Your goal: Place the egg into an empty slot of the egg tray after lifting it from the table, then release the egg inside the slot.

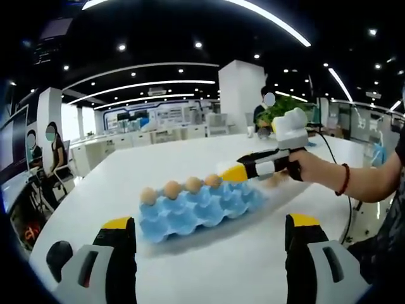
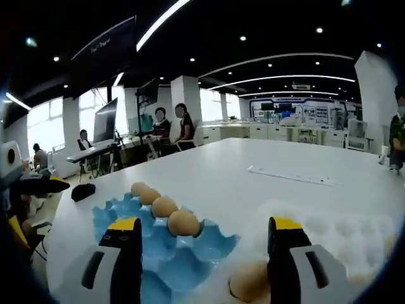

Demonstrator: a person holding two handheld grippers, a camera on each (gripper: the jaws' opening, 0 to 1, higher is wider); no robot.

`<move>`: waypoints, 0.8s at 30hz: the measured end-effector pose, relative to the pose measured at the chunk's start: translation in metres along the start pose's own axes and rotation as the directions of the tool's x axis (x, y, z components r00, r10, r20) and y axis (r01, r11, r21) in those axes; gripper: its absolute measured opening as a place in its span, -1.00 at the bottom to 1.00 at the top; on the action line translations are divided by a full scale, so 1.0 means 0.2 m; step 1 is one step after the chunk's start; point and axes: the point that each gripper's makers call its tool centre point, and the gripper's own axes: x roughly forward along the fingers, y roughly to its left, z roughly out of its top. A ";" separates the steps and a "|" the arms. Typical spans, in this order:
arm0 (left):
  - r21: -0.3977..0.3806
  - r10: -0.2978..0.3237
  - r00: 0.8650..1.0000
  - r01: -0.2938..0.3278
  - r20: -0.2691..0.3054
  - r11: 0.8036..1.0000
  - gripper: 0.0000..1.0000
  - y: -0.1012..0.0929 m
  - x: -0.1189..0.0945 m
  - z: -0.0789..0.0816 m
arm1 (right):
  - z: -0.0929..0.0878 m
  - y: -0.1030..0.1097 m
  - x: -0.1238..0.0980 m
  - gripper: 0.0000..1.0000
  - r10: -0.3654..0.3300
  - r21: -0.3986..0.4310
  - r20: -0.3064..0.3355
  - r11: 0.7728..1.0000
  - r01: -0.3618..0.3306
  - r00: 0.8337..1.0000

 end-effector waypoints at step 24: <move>0.006 -0.031 0.999 0.031 -0.010 0.999 1.00 -0.07 0.05 0.00 | -0.01 -0.31 -0.19 0.67 -0.095 0.069 0.023 0.993 0.093 0.995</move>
